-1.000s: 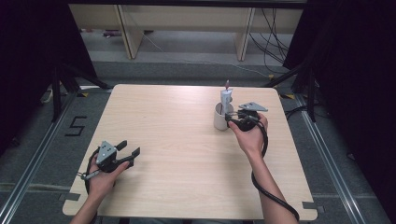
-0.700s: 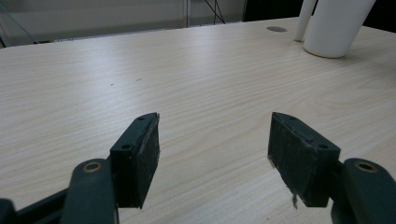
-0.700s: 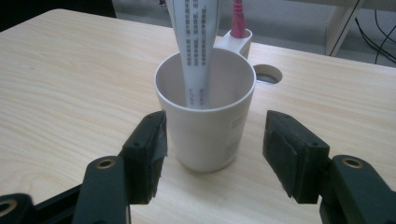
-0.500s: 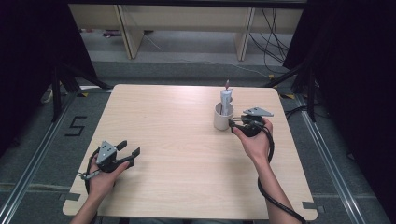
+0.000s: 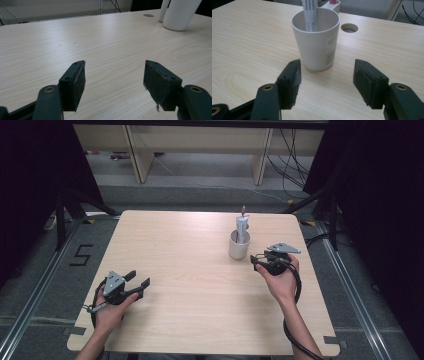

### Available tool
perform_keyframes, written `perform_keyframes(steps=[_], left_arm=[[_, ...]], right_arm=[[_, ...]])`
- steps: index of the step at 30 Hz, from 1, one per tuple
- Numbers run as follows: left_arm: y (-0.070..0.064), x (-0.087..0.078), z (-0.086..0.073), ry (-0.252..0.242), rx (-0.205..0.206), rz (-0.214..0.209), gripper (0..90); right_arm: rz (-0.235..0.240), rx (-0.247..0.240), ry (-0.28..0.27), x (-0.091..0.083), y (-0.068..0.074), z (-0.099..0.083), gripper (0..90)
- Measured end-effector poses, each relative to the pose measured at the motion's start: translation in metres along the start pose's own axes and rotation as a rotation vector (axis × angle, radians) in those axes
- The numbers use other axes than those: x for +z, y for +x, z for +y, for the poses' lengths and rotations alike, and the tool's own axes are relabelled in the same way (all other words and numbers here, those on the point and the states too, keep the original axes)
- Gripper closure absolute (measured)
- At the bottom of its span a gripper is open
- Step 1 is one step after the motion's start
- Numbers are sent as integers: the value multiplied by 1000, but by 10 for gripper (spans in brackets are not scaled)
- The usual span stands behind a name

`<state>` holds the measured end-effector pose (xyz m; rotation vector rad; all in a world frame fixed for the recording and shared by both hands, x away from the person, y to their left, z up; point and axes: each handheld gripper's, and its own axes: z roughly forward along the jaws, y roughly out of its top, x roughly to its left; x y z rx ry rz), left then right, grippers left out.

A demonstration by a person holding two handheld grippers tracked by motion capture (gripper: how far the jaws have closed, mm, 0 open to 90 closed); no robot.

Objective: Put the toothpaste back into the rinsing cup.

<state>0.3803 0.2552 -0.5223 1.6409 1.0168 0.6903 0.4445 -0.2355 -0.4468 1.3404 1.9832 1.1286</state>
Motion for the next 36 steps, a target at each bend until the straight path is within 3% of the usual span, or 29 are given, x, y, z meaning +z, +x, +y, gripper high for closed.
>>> perform_keyframes(steps=[1,2,4,5,8,9,10,11,17,21,22,23,26,28,29,33,34,35,36], left_arm=[[0,0,0,0,0,0,341],[0,0,0,0,0,1,341],[0,0,0,0,0,1,341],[0,0,0,0,0,1,341],[0,0,0,2,1,2,341],[0,0,0,2,0,2,341],[0,0,0,2,0,3,341],[0,0,0,2,-1,3,341],[0,0,0,3,-1,5,341],[0,0,0,3,-5,7,341],[0,0,0,3,-4,7,340],[0,0,0,2,-5,8,341],[0,0,0,2,-7,9,341],[0,0,0,3,-9,9,340],[1,0,0,3,-10,9,341],[1,0,0,-1,-12,8,341],[1,0,0,-3,-13,8,341],[1,0,0,-3,-15,9,340],[1,0,0,-3,-16,10,340]], right_arm=[[9,2,-12,-1,-1,-2,403],[2,36,-8,-3,1,-4,403],[-7,-1,-12,-6,-3,-6,403],[7,23,-8,-7,-2,-7,403],[4,14,-13,-12,-5,-12,403],[4,-10,-11,-13,-7,-13,403],[17,29,-6,-15,-4,-16,403],[6,-3,-16,-15,-7,-18,403],[23,31,-19,-23,-9,-35,403],[13,-2,-25,-30,-15,-45,403],[34,24,-24,-31,-16,-48,402],[12,52,-23,-33,-14,-51,402],[11,12,-31,-37,-21,-57,401],[17,43,-20,-41,-20,-61,402],[-1,12,-40,-40,-24,-64,401],[-11,43,-41,-44,-25,-73,401],[10,49,-52,-46,-27,-75,401],[-8,40,-67,-46,-28,-77,401],[-35,67,-70,-46,-27,-78,402]])
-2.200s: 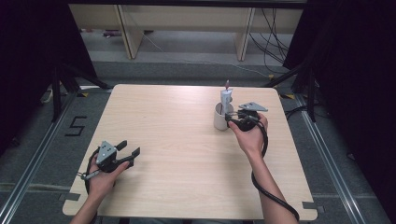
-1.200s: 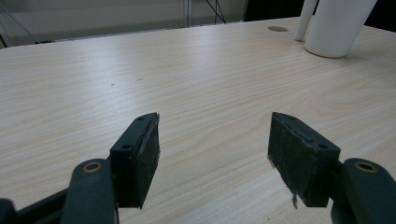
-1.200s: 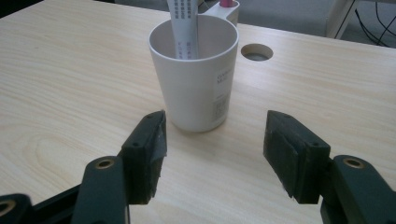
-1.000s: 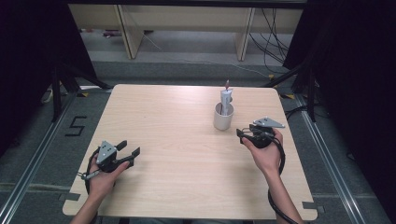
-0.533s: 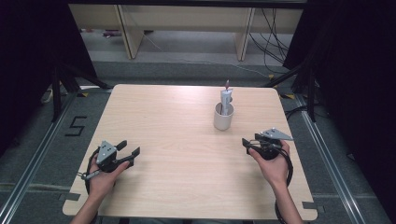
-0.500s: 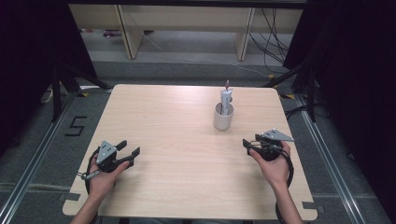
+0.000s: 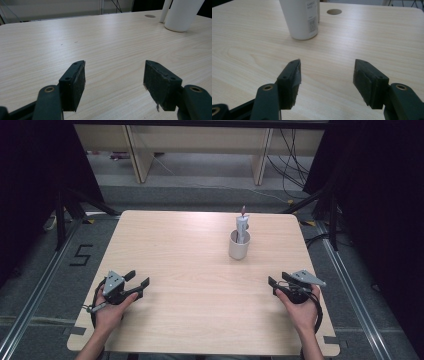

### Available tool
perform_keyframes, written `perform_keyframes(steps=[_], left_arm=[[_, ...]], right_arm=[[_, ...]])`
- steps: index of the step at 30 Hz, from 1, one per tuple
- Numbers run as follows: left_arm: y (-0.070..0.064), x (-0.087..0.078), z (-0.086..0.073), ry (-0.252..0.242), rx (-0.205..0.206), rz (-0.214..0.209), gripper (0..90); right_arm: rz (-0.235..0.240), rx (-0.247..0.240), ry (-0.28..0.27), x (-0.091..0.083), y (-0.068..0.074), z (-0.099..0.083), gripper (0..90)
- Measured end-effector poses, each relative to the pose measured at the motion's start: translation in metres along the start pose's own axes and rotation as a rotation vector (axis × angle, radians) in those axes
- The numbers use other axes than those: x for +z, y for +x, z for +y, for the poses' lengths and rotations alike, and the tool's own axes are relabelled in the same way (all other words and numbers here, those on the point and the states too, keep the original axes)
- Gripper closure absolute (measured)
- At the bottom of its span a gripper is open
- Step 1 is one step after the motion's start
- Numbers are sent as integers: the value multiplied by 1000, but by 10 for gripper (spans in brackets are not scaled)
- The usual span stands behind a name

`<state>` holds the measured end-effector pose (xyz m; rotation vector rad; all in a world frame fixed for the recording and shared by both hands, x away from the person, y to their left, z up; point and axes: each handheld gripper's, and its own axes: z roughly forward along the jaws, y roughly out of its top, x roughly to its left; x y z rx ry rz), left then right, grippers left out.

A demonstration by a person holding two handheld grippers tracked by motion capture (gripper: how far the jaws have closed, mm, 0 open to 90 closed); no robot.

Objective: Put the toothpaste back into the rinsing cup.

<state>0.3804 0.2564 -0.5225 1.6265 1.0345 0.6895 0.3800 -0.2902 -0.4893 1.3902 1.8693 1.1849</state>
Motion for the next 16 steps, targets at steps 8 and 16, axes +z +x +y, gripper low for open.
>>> perform_keyframes(steps=[8,16], left_arm=[[0,0,0,0,9,-1,340],[1,0,0,-13,1,-13,340]], right_arm=[[0,14,-26,-3,-5,-7,401],[-7,35,-25,-7,-4,-9,399]])
